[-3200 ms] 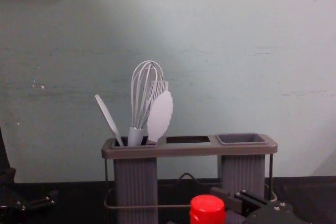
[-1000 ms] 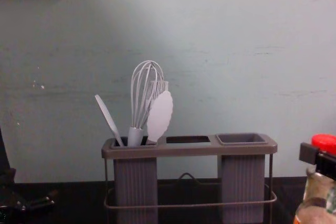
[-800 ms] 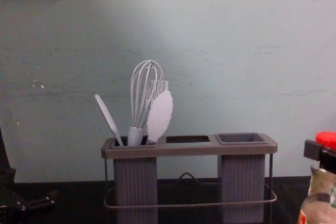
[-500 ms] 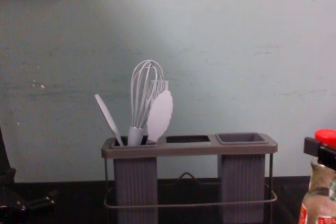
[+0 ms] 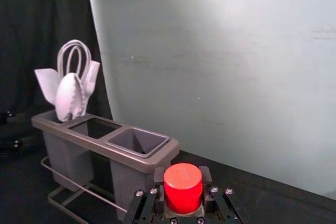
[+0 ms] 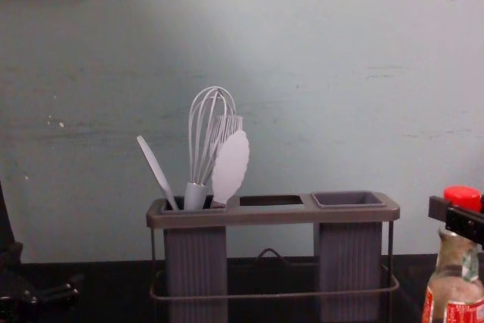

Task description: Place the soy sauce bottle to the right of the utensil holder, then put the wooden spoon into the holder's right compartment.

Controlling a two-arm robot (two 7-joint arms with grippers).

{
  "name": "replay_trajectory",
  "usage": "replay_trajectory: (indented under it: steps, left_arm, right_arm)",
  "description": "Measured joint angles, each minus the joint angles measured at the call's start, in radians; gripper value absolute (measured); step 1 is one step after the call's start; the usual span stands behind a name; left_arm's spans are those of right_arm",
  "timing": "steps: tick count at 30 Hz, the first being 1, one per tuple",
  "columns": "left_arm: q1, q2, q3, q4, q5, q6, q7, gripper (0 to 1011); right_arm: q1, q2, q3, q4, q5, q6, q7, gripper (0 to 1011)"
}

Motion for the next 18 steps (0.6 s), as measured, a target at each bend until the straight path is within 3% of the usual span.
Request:
replay_trajectory:
  steps: [18]
  left_arm:
    - [0.0, 0.0, 0.0, 0.0, 0.0, 0.0, 0.0, 1011]
  right_arm:
    - [0.076, -0.032, -0.01, 0.095, 0.017, 0.007, 0.009, 387]
